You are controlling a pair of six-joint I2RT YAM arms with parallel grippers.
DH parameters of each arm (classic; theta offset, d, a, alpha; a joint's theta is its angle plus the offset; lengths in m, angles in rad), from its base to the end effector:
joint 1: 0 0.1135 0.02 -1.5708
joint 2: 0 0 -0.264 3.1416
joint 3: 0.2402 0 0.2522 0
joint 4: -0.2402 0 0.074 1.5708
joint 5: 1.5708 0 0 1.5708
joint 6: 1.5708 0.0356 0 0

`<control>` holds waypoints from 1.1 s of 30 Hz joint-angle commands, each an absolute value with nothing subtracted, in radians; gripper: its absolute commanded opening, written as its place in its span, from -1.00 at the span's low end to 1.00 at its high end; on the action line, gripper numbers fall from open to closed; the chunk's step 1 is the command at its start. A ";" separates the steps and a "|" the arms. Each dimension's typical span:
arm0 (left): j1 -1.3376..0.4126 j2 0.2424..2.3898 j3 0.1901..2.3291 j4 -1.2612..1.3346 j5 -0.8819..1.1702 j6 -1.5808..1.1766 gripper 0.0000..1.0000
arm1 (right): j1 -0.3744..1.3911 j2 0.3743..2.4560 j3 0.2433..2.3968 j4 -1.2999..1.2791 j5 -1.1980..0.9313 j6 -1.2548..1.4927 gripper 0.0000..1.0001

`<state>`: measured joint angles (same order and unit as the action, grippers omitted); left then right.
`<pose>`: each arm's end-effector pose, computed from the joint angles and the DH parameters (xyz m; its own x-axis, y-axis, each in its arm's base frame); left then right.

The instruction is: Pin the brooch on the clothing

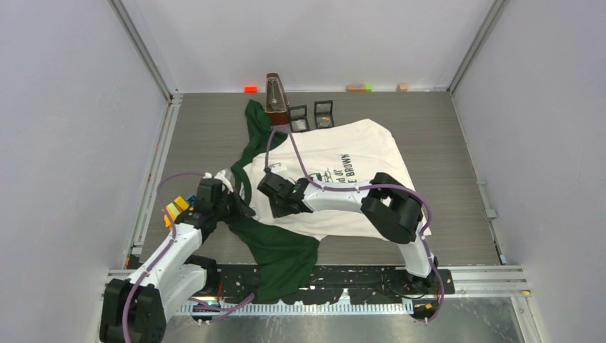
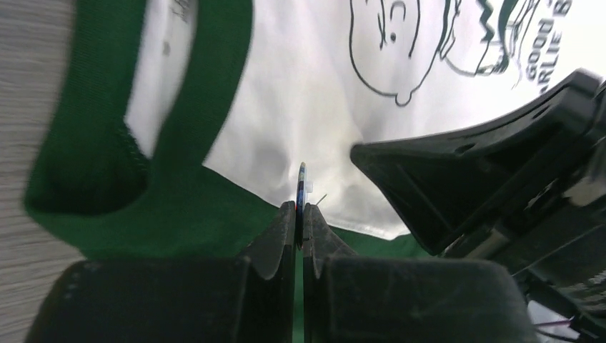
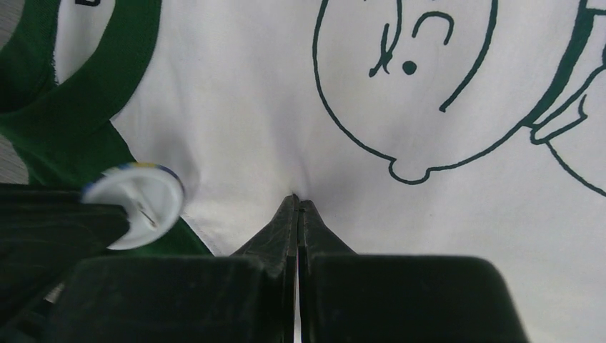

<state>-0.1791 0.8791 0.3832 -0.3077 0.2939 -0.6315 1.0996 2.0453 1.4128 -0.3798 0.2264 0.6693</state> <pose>0.1661 -0.0405 0.1752 -0.7892 -0.4313 -0.4371 -0.1208 0.8070 -0.5781 0.2029 0.3806 0.1597 -0.8071 -0.2524 -0.5337 -0.3997 0.8989 0.1795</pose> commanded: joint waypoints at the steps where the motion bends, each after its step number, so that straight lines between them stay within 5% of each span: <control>1: -0.288 0.911 0.380 -0.178 0.184 -0.673 -1.00 | 1.083 1.963 1.324 -0.182 0.177 0.735 -0.99; 15: -0.368 1.012 0.370 -0.058 0.135 -0.688 -1.00 | 1.036 1.836 1.079 0.147 0.097 0.832 -0.99; 33: -0.451 1.109 0.427 -0.103 0.040 -0.657 -1.00 | 1.028 1.833 1.055 0.247 -0.029 0.820 -0.99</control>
